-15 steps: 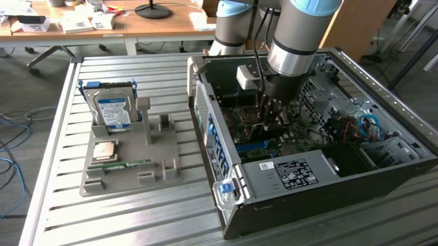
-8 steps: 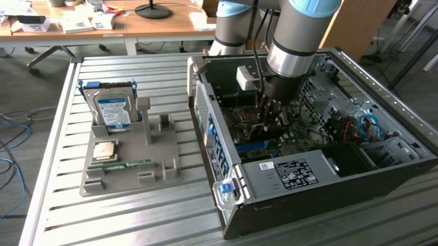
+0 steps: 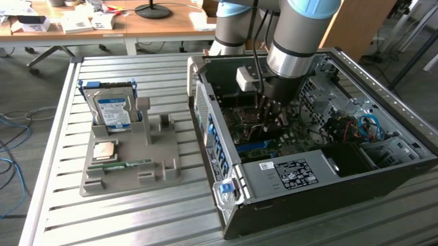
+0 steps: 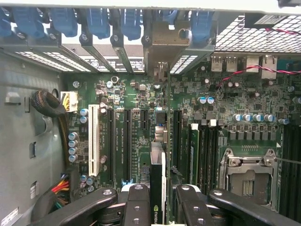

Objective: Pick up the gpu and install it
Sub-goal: 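Insert the gpu into the slot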

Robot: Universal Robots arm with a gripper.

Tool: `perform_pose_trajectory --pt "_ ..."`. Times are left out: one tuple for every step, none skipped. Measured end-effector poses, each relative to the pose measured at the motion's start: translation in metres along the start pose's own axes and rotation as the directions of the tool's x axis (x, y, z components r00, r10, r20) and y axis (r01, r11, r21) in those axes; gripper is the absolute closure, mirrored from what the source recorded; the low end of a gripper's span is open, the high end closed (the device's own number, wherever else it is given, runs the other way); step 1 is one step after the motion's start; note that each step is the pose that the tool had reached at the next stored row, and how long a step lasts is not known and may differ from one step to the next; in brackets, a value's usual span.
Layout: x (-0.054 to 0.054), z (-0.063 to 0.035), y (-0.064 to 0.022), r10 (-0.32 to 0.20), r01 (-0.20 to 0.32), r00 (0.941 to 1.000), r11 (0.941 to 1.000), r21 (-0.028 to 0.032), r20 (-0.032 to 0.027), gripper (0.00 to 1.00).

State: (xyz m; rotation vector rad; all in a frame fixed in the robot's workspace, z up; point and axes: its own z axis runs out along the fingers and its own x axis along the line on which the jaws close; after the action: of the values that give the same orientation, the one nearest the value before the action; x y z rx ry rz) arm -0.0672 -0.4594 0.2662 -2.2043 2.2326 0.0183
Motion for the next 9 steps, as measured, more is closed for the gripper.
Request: perform_pose_trajectory --pt "0.0 0.0003 0.0 0.0 0.0 1.0 1.0 0.0 0.0 0.74" --pt "0.0 0.0003 0.0 0.0 0.0 1.0 1.0 0.0 -0.0001 0.74" --pt "0.0 0.0002 0.0 0.0 0.0 1.0 1.0 -0.0001 -0.0002 0.74" --pt "0.0 0.0002 0.0 0.0 0.0 1.0 1.0 -0.0001 -0.0002 0.74" --pt "0.0 0.0003 0.0 0.0 0.0 1.0 1.0 0.0 -0.0002 0.74" --pt "0.0 0.0003 0.0 0.0 0.0 1.0 1.0 0.0 -0.0001 0.74" --pt "0.0 0.0003 0.0 0.0 0.0 1.0 1.0 0.0 0.0 0.74" --pt "0.0 0.0004 0.0005 0.0 0.0 1.0 1.0 0.0003 0.0001 0.74" --pt "0.0 0.0005 0.0014 0.0 0.0 1.0 1.0 0.0008 0.0002 0.74"
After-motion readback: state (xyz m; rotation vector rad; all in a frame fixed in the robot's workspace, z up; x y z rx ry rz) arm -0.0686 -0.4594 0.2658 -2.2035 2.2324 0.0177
